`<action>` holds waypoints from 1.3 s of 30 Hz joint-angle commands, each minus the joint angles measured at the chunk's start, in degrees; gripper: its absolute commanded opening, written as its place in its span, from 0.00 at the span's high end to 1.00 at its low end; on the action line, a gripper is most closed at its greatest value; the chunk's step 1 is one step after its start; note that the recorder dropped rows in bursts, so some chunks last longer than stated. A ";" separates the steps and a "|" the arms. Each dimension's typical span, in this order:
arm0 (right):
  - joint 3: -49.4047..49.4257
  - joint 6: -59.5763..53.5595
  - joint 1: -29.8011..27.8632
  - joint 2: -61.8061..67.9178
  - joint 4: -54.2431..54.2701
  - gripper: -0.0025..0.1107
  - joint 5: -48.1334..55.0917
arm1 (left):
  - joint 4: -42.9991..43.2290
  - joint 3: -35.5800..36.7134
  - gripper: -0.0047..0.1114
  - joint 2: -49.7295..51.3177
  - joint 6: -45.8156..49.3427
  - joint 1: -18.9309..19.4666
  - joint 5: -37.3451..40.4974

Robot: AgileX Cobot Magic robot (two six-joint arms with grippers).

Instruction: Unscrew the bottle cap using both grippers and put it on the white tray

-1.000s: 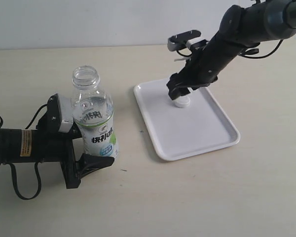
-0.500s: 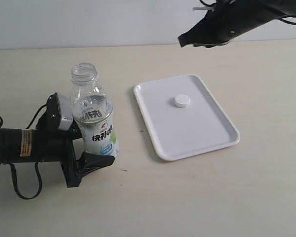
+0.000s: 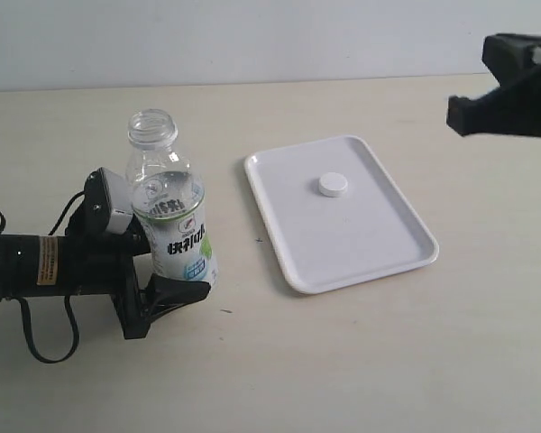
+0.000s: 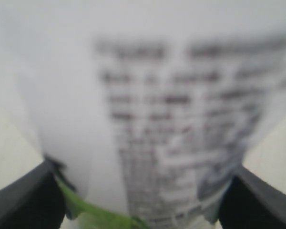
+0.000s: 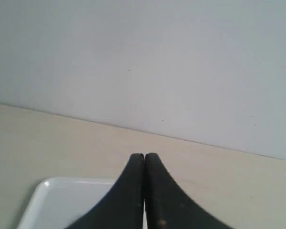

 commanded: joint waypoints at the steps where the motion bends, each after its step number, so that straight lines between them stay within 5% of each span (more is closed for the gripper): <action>1: 8.94 2.33 2.27 -12.16 -1.27 0.98 -1.40 | -1.34 -0.15 0.96 -0.41 -0.41 -0.25 -3.16; 8: 15.29 10.46 2.27 -29.89 -1.27 0.98 1.80 | -1.16 -0.15 0.96 -0.41 -3.28 -0.25 -3.16; 19: 16.05 12.85 2.27 -30.36 -2.89 0.98 20.45 | -1.30 -0.15 0.96 -0.41 -2.91 -0.25 -2.93; 39: 16.73 13.09 2.27 -30.36 -3.02 0.98 24.39 | -3.03 -0.15 0.96 -0.41 -1.62 -0.25 -2.69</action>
